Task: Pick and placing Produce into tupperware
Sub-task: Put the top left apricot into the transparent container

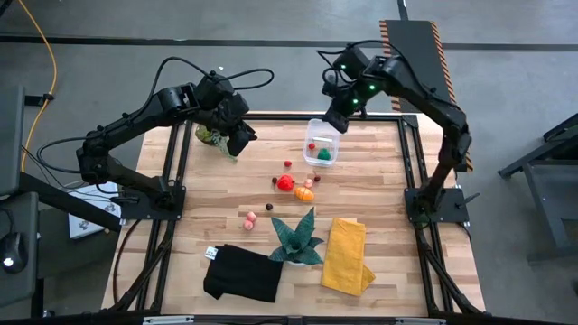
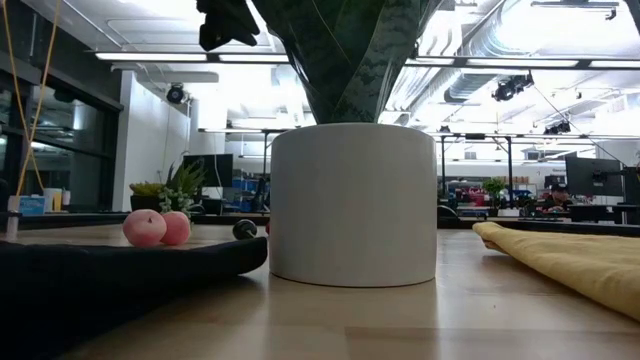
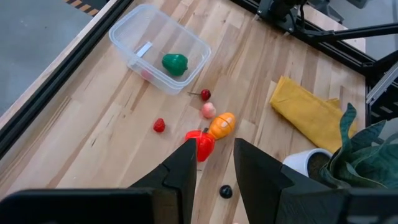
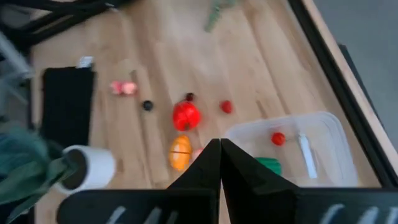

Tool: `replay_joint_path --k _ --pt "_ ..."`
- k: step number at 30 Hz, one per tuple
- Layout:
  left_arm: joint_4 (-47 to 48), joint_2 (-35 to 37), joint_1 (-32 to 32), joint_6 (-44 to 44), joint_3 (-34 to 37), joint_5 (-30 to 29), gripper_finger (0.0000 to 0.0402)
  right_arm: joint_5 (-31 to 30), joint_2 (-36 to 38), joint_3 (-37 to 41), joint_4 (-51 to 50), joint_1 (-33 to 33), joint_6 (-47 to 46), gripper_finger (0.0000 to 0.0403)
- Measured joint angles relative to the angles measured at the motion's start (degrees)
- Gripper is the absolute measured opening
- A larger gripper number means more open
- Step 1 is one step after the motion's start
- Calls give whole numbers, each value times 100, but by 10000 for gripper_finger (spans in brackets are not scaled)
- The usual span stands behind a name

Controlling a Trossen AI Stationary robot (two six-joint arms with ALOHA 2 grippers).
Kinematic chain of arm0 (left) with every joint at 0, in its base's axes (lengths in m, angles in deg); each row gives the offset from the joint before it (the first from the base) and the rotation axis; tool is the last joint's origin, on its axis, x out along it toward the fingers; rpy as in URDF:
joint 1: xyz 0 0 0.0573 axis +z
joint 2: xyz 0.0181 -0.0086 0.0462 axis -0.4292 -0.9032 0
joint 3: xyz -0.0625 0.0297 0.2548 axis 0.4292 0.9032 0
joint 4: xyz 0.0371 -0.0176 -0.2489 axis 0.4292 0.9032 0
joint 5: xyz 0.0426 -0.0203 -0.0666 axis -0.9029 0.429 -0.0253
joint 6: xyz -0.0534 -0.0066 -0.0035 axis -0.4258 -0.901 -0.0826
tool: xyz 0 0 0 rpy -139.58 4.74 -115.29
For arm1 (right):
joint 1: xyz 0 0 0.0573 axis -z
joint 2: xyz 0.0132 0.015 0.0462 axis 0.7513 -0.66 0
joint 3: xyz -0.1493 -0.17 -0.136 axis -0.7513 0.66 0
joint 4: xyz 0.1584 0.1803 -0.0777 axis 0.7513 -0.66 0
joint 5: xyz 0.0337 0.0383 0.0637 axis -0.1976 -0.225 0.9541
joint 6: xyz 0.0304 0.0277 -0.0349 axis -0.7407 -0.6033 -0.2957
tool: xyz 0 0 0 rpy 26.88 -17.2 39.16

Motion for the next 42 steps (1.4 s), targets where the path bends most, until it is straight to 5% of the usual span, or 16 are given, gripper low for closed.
replay_joint_path --k 10,18,25,31,42 --pt "-33 0 0 0 1 0 95 1001 587 0 11 -488 292 0" --pt "-124 0 0 -138 1 12 95 1051 919 0 118 -1146 292 0" --pt "-981 0 -2 -125 1 842 95 1045 965 0 412 -1537 246 0" --pt "-1209 179 0 37 -2 1582 95 1014 965 69 370 -1545 229 0" --pt "-650 1074 0 46 -2 1650 95 1001 963 107 197 -1443 231 0"
